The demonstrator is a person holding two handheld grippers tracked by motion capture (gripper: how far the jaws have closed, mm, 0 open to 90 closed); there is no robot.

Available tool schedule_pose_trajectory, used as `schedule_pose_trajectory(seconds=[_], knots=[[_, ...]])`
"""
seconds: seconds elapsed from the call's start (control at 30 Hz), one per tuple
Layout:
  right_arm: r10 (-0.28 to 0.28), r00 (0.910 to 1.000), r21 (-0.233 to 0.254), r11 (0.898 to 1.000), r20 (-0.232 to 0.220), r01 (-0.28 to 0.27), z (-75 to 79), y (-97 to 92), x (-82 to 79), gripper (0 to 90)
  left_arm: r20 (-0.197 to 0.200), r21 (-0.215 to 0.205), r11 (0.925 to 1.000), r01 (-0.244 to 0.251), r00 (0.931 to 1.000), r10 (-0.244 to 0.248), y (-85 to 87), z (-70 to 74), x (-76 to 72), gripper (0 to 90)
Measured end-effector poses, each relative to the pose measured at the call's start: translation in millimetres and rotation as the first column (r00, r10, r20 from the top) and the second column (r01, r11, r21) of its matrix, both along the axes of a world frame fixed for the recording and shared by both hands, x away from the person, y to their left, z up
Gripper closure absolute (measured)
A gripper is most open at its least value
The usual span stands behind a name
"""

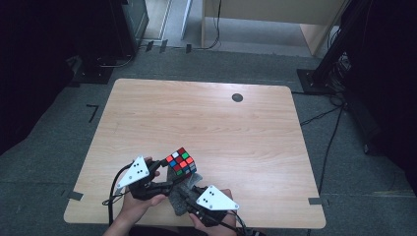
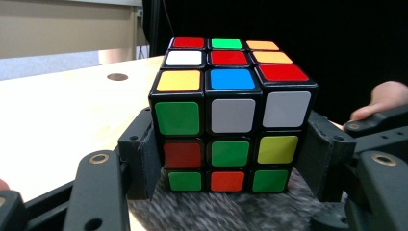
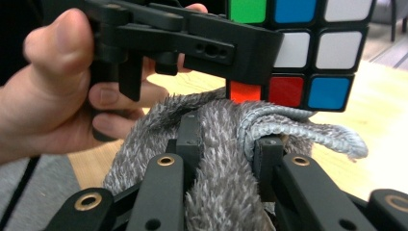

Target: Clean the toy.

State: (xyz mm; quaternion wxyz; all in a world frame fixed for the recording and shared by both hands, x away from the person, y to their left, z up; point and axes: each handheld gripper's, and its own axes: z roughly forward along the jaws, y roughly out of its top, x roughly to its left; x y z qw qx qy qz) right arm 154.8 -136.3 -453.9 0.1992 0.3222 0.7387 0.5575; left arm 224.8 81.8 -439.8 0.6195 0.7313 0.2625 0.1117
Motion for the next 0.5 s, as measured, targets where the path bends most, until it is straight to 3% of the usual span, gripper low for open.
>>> schedule_pose_trajectory(seconds=[0.03, 0.1, 0.17, 0.3, 0.4, 0.5], knots=[[-0.003, 0.9999, -0.011, 1.0, 0.011, 0.003, 1.1, -1.0, 0.0, 72.1, 0.007, 0.004, 0.9999, -0.01, 0.9999, 0.01, 1.9, 0.7, 0.3, 34.4], [-0.034, 0.9994, 0.013, 0.999, 0.006, 0.033, 4.5, -11.7, 4.8, 72.2, 0.024, 0.019, 0.999, -0.04, 0.999, 0.039, 6.0, 2.4, 1.5, 34.4], [-0.127, 0.9919, 0.025, 0.992, 0.001, 0.127, 7.8, -29.9, 12.4, 72.5, 0.034, 0.032, 0.9972, -0.068, 0.9972, 0.067, 11.5, 3.2, 3.7, 34.4], [-0.302, 0.9532, 0.026, 0.953, -0.001, 0.302, 11.2, -71.2, 29.2, 72.4, 0.018, 0.018, 0.9948, -0.1, 0.9949, 0.1, 21.0, 3.2, 8.7, 34.4], [-0.421, 0.907, -0.025, 0.907, 0.003, 0.421, 5.4, -100.5, 42.7, 72.3, 0.016, 0.024, 0.9939, -0.108, 0.9941, 0.107, 22.5, 2.1, 10.6, 34.4], [-0.485, 0.8745, -0.084, 0.872, -0.017, 0.482, -9.0, -117.5, 53.1, 72.2, 0.009, 0.028, 0.9937, -0.108, 0.9941, 0.108, 21.3, -0.1, 11.8, 34.4]])
